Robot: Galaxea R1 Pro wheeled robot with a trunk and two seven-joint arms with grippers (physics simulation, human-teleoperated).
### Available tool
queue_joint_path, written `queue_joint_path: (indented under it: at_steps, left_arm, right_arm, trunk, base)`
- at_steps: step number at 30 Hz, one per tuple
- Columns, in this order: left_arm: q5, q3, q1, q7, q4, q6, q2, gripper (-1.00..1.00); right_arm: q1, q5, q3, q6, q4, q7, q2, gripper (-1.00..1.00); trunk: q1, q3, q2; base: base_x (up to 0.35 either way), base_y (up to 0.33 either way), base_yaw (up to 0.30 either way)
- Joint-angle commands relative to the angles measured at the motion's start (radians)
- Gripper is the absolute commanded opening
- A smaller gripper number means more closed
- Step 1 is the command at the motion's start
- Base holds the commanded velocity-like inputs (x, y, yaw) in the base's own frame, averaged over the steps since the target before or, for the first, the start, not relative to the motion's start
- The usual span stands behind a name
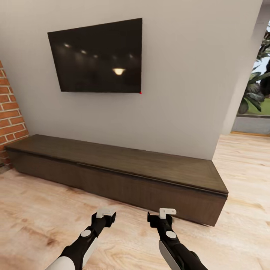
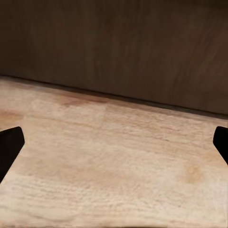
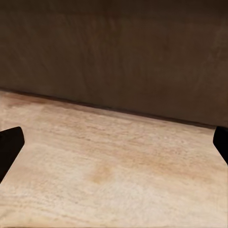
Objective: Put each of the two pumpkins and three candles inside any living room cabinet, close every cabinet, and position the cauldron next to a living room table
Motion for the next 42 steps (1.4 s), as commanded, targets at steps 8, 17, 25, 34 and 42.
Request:
queue_joint_path:
  at_steps: [8,17,25,34,42]
  left_arm:
    - [-0.006,0.003,-0.001,-0.002,0.001,-0.003,0.000,1.00]
    - [-0.006,0.003,-0.001,-0.004,0.001,-0.002,0.000,1.00]
    - [-0.006,0.004,-0.001,-0.006,0.002,-0.002,0.000,1.00]
    - [-0.006,0.005,-0.001,-0.010,0.003,-0.002,0.000,1.00]
    - [-0.005,0.005,-0.001,-0.010,0.004,-0.003,0.000,1.00]
  right_arm:
    - [0.000,-0.005,0.004,0.003,-0.002,-0.008,-0.001,1.00]
    - [0.000,-0.004,0.005,0.003,-0.002,-0.008,-0.001,1.00]
    - [0.000,-0.004,0.006,0.003,-0.002,-0.007,0.000,1.00]
    - [0.000,-0.006,0.006,0.003,-0.002,-0.006,0.000,1.00]
    - [0.000,-0.006,0.006,0.003,-0.002,-0.005,0.000,1.00]
  trunk:
    - [0.000,-0.001,0.000]
    - [0.000,-0.001,0.000]
    - [0.000,-0.001,0.000]
    - [0.000,-0.001,0.000]
    - [0.000,-0.001,0.000]
  base:
    - [0.000,0.000,0.292]
    - [0.000,0.000,0.292]
    - [0.000,0.000,0.292]
    - [-0.035,0.030,0.292]
    - [-0.100,0.093,0.292]
